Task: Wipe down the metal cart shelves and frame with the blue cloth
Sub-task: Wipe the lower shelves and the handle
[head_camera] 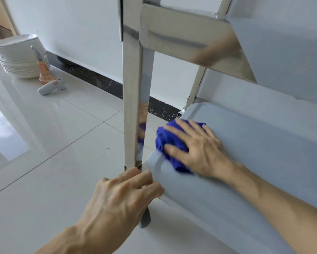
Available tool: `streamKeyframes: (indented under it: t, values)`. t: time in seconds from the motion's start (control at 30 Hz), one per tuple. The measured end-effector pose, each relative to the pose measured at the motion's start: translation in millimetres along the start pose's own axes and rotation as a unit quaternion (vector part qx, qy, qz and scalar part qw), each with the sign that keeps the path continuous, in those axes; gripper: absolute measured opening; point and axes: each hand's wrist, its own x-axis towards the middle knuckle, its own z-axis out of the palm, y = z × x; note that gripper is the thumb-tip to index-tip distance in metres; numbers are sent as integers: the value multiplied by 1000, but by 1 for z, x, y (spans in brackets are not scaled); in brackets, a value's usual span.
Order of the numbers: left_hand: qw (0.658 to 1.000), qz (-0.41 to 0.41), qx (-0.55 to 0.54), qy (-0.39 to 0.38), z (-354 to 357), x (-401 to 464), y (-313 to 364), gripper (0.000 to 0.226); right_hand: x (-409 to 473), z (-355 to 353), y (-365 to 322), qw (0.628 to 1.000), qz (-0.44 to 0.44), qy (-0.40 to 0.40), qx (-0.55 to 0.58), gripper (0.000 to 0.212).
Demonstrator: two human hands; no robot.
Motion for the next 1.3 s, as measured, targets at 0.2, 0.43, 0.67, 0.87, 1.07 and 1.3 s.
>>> streamKeyframes:
  t: [0.2, 0.43, 0.67, 0.87, 1.07, 1.3]
  values:
    - [999, 11, -32, 30, 0, 4, -4, 11, 85, -6, 79, 983, 179, 0, -44, 69]
    - [999, 7, -25, 21, 1, 3, -4, 10, 42, -23, 146, 971, 231, 37, -50, 67]
    - [998, 28, 38, -45, -11, 11, 6, 17, -62, -45, 216, 945, 314, 49, -77, 63]
    - [987, 60, -12, -151, -5, 41, 21, 35, -71, -46, 210, 907, 414, 36, -72, 79]
    - [981, 4, -67, -184, 2, 52, 18, 46, -9, -23, 127, 946, 313, 22, -76, 72]
    - [978, -26, -66, -197, 3, 50, 13, 48, -54, -12, 25, 998, 47, -24, -28, 67]
